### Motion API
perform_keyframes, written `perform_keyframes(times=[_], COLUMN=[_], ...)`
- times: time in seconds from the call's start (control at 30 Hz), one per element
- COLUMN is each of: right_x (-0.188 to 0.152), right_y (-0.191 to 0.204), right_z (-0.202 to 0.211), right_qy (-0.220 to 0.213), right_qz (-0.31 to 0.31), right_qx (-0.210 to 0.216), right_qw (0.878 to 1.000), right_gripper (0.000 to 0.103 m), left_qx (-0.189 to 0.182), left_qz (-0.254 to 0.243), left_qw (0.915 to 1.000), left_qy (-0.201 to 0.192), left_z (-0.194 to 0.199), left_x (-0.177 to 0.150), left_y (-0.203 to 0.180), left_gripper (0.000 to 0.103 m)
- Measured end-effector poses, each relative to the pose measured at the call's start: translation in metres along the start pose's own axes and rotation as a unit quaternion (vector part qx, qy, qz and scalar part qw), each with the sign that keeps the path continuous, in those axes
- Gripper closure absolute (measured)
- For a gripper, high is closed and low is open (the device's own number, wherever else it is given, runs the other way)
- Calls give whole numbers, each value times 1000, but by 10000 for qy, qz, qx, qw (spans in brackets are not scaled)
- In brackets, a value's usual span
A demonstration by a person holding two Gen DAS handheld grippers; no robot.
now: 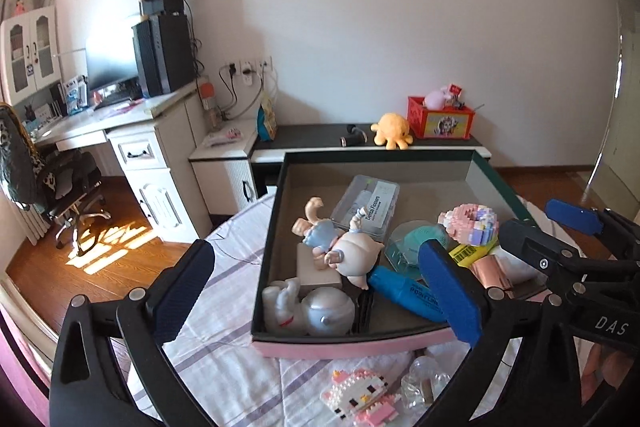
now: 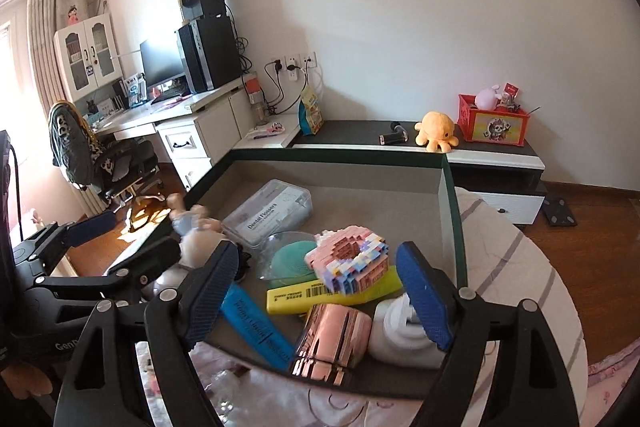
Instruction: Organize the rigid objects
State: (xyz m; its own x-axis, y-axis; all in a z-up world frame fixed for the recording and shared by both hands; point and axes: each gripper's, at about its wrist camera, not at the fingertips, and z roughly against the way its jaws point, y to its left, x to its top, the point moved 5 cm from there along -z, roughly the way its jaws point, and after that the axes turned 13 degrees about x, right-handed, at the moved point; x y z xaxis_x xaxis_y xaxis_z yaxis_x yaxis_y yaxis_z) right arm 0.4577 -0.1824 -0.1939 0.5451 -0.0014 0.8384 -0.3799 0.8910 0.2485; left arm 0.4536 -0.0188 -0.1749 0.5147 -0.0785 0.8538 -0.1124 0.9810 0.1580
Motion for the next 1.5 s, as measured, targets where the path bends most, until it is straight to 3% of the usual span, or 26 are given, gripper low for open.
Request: perform_keyframes(times=[0.2, 0.23, 0.47, 0.73, 1.07, 1.3, 1.5], right_x=[-9, -12, -33, -49, -57, -56, -57], right_y=[49, 59, 108, 143, 168, 169, 160], right_z=[76, 88, 167, 231, 276, 278, 258], right_qy=[-476, -533, -994, -1324, -1594, -1606, -1436], right_qz=[253, 307, 526, 655, 820, 857, 819], right_qx=[-48, -71, -185, -262, -420, -404, -383], right_qw=[9985, 9981, 9935, 9887, 9829, 9825, 9855], right_gripper=[12, 0, 0, 0, 0, 0, 0], left_qx=[177, 225, 419, 544, 429, 445, 460], left_qz=[33, 55, 347, 544, 618, 633, 552], left_qw=[9978, 9972, 9925, 9866, 9839, 9829, 9867], left_qy=[-634, -715, -1094, -1435, -1622, -1669, -1456], left_z=[86, 100, 186, 253, 289, 291, 268], left_x=[-7, -9, -29, -44, -49, -50, -54], left_y=[19, 23, 47, 61, 70, 72, 69], left_gripper=[0, 0, 0, 0, 0, 0, 0])
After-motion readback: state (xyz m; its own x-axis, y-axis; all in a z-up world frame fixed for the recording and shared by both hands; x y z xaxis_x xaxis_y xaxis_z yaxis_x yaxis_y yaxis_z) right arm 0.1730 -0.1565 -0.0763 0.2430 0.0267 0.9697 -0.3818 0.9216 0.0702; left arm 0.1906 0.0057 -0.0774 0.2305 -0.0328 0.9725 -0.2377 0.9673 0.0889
